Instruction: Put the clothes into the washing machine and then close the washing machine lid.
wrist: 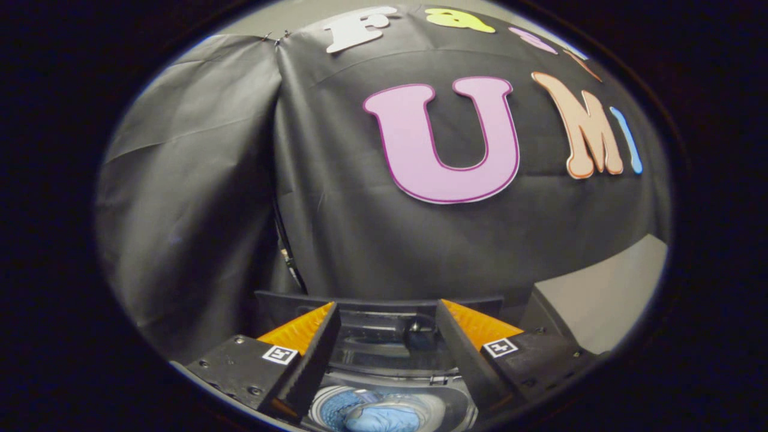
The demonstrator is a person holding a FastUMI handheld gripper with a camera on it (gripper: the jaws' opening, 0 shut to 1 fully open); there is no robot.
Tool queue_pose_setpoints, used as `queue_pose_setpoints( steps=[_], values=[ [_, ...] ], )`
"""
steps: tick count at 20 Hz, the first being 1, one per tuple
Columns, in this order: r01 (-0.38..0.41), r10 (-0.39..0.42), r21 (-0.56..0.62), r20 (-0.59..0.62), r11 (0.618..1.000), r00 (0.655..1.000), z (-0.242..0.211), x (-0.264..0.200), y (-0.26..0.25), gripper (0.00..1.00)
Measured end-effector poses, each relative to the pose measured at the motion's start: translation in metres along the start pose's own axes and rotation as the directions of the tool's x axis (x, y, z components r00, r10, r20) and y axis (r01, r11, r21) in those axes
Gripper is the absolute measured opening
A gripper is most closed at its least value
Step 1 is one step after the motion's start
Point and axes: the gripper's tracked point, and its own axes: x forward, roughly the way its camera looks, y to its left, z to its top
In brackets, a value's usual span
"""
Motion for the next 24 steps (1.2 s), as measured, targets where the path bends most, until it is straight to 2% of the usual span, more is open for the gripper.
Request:
queue_pose_setpoints(
  steps=[1, 6, 10, 12, 16, 17, 24],
  values=[
    [0.007, -0.007, -0.013, 0.003, 1.0, 1.0, 0.004, 0.007, -0.001, 0.97],
    [0.063, -0.062, -0.055, 0.02, 0.997, 0.998, 0.016, 0.049, -0.01, 0.97],
    [0.163, -0.163, -0.036, -0.008, 0.986, 0.987, 0.006, 0.078, -0.036, 0.96],
    [0.186, -0.186, -0.034, -0.004, 0.982, 0.983, 0.0, 0.09, -0.042, 0.95],
    [0.154, -0.155, -0.027, -0.058, 0.988, 0.986, -0.026, 0.105, -0.023, 0.96],
    [0.168, -0.168, -0.048, -0.004, 0.985, 0.986, -0.018, 0.11, -0.025, 0.96],
    [0.181, -0.181, -0.044, 0.011, 0.982, 0.983, -0.022, 0.11, -0.026, 0.97]
  ],
)
